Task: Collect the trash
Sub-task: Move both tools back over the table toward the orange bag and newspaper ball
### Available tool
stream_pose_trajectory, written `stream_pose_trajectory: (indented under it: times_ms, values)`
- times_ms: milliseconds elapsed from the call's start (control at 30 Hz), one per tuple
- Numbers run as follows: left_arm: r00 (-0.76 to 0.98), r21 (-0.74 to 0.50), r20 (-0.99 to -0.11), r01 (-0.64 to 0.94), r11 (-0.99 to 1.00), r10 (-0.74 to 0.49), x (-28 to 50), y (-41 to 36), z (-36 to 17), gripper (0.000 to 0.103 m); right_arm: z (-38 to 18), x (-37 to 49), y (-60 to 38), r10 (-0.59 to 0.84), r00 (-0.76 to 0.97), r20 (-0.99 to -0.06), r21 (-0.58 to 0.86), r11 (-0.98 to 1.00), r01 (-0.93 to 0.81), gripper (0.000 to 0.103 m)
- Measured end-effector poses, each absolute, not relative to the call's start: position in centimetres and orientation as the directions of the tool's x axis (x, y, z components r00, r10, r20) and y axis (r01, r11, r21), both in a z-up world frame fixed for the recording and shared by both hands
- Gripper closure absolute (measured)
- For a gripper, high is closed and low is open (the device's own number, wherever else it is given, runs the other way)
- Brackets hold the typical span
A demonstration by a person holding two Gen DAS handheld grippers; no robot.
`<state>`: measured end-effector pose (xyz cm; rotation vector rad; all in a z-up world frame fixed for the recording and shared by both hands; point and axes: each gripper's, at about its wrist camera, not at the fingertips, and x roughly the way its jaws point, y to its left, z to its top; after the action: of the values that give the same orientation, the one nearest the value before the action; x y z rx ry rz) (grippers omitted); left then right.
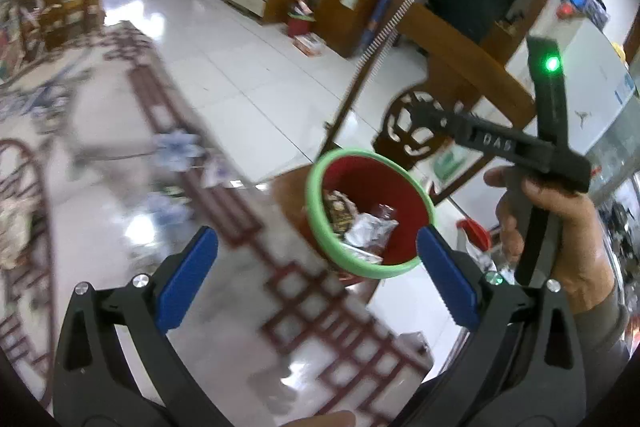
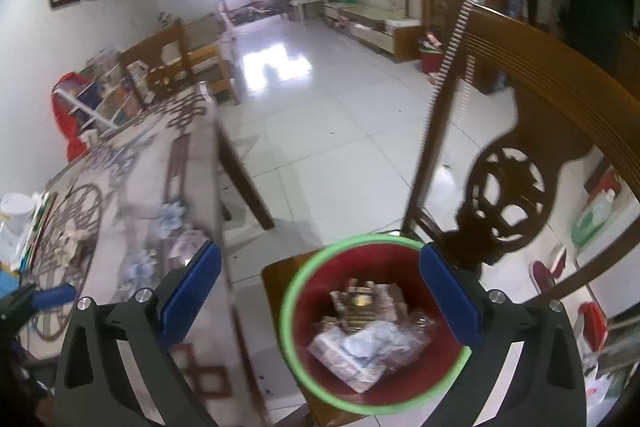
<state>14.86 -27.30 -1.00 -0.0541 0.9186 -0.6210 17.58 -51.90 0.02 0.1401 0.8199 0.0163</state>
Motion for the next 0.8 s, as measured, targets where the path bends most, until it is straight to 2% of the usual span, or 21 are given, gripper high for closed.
stream_pose_trajectory:
  times_ms: [233, 433, 600, 800]
  values:
    - [0.547, -0.3, -0.711, 0.331, 0.895, -0.441, 12.4, -17.9, 1.0, 0.005, 1.0, 16.7, -43.0, 0.146, 0.675, -0.723, 0.062, 0.987, -0.146, 0.008]
    - [0.578, -0.297, -0.727, 0.224, 0.928, -0.371, 10.2, -10.6, 0.7, 0.005, 1.5, 16.1, -38.0, 0.213, 0.665, -0.715, 0.079, 0.971, -0.226, 0.007]
    - [0.54, -0.323, -0.748, 0.212, 0.923, -0.386, 7.7, -7.5, -1.1, 0.005, 1.2, 15.8, -33.9, 0.257, 0.645, -0.72, 0.092, 0.956, -0.279, 0.007]
    - [0.469, -0.314, -0.789, 0.251, 0.916, -0.398, 4.8, -8.1, -4.6, 0.005, 0.1, 16.2, -29.8, 0.258, 0.611, -0.748, 0.05, 0.94, -0.336, 0.007]
